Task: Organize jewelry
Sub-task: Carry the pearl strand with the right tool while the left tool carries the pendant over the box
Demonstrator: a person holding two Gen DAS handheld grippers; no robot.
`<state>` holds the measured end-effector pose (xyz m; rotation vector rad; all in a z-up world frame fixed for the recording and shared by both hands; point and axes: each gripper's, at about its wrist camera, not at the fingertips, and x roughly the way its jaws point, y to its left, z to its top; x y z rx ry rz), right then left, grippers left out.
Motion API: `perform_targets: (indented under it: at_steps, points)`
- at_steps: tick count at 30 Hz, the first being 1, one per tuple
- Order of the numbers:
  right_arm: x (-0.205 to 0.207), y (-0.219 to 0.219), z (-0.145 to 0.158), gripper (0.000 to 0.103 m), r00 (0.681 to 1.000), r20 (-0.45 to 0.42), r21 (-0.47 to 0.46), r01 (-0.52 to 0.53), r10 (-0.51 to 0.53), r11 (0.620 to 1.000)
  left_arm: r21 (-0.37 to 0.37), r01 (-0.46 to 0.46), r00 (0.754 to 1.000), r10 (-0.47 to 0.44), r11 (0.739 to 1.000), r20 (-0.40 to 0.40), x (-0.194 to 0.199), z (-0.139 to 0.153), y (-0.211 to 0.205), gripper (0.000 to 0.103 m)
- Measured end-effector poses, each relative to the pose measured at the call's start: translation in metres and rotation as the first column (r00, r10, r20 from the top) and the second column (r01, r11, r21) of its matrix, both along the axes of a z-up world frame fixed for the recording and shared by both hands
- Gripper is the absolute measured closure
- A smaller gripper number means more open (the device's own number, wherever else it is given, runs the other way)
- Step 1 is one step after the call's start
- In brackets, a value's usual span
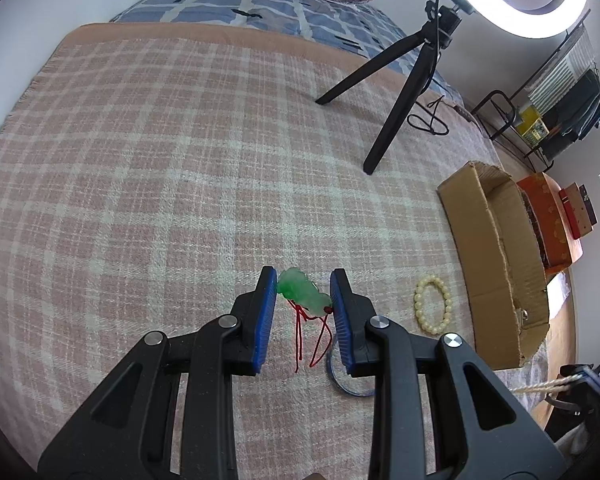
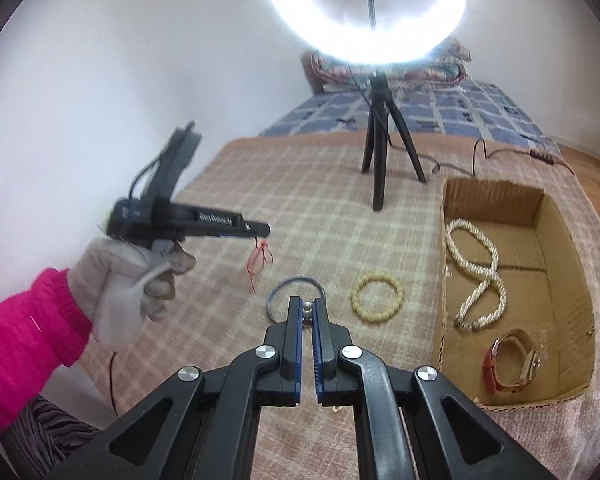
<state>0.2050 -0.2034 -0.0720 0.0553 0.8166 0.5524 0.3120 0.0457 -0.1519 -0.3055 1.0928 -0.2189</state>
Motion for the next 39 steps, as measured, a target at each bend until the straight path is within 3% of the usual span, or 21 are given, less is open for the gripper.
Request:
perform_targets:
  at_steps: [15, 24, 31, 39]
  points:
    - [-0.005, -0.045, 0.071, 0.101, 0.982, 0.157, 0.099, 0.09, -0.105, 0.991, -0.008, 0.036, 0.996, -0.035, 0.999, 0.083, -0.013, 0.059, -0.013, 0.076]
    - [-0.004, -0.099, 0.092, 0.101, 0.954, 0.203, 0.12, 0.198, -0.219, 0.973, -0.021, 0.124, 0.98, -0.119, 0.992, 0.16, -0.005, 0.109, -0.068, 0.076]
    - [-0.001, -0.134, 0.084, 0.101, 0.942, 0.183, 0.111, 0.266, -0.283, 0.958, -0.03, 0.202, 0.962, -0.193, 0.979, 0.191, 0.013, 0.127, -0.133, 0.076]
    - [0.008, -0.158, 0.057, 0.101, 0.941, 0.126, 0.069, 0.308, -0.314, 0.949, -0.049, 0.266, 0.948, -0.252, 0.963, 0.193, 0.036, 0.124, -0.206, 0.076]
